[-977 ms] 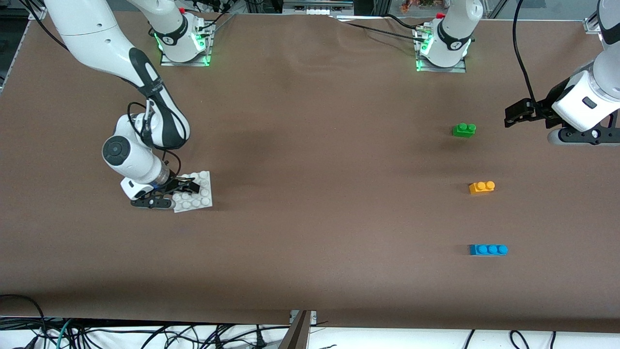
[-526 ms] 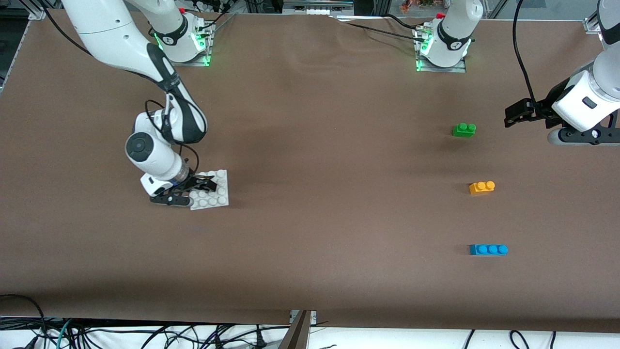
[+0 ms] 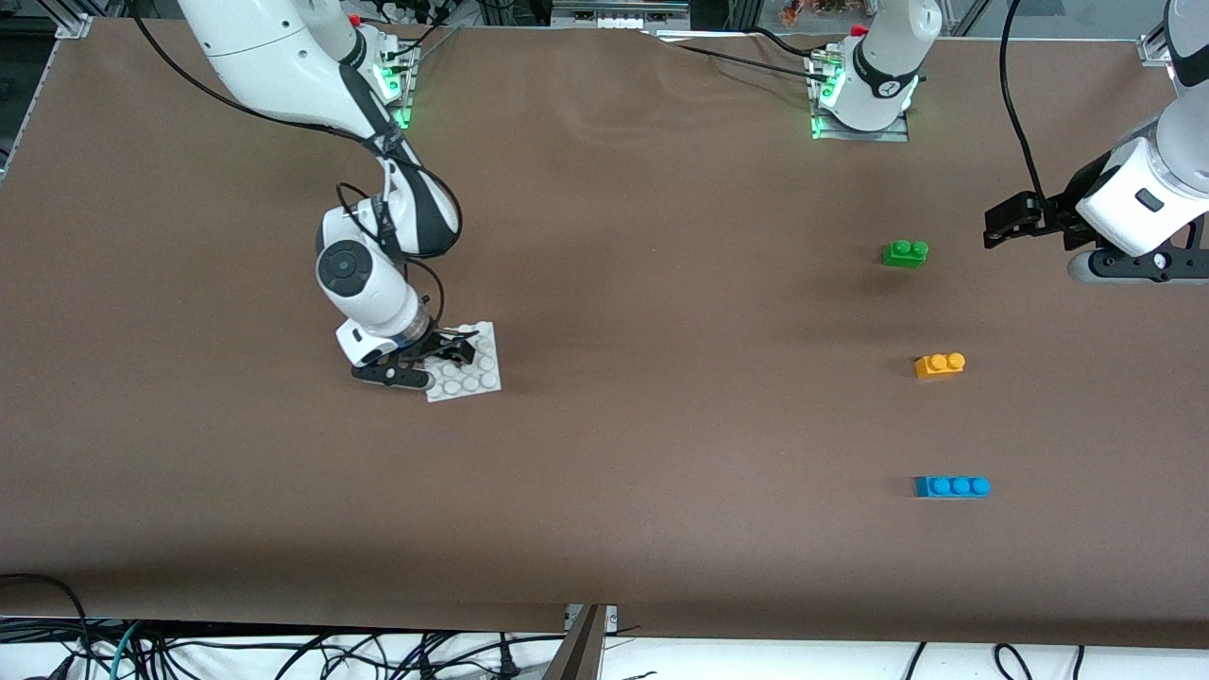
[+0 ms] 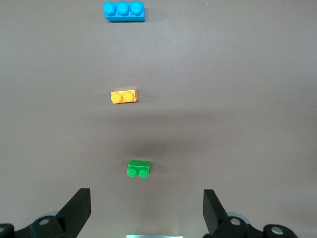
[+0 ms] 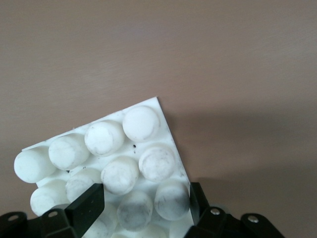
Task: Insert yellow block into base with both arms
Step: 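Slide the white base plate with the right gripper toward the table middle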
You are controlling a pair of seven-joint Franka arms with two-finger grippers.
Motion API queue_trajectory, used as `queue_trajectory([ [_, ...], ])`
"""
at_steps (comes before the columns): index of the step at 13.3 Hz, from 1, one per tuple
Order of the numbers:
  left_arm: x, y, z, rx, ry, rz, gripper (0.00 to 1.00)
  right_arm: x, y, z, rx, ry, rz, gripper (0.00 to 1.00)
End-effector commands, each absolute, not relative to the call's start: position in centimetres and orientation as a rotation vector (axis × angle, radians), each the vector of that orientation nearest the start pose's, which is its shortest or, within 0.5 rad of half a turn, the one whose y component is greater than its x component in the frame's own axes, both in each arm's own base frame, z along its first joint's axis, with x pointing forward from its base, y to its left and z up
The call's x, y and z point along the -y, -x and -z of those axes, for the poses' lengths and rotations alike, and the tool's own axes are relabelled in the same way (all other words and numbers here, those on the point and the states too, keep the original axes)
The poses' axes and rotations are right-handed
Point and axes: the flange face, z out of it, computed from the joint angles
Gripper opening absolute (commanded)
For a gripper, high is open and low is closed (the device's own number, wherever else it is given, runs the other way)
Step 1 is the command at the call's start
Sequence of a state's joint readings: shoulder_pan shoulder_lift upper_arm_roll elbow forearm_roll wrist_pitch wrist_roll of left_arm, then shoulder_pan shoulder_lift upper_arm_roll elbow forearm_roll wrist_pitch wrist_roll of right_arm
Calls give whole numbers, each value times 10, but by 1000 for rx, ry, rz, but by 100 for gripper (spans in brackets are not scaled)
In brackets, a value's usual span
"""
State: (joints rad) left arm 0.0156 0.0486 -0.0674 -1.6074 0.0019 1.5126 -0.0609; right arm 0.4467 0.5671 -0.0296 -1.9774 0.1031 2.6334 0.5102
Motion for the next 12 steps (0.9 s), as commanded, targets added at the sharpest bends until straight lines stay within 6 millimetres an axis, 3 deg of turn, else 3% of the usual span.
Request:
queue_trajectory([
  [1,27,-557,-578,-12,3131,-233,100,-303,-568,-170,-363,3032,116,80],
  [7,27,-557,-578,-12,3131,-233,100,-387,-564,-159,-529,2967,155,80],
  [12,27,-557,-577,-12,3132,-236,100,-453,-540,-165,-598,2922,157,80],
])
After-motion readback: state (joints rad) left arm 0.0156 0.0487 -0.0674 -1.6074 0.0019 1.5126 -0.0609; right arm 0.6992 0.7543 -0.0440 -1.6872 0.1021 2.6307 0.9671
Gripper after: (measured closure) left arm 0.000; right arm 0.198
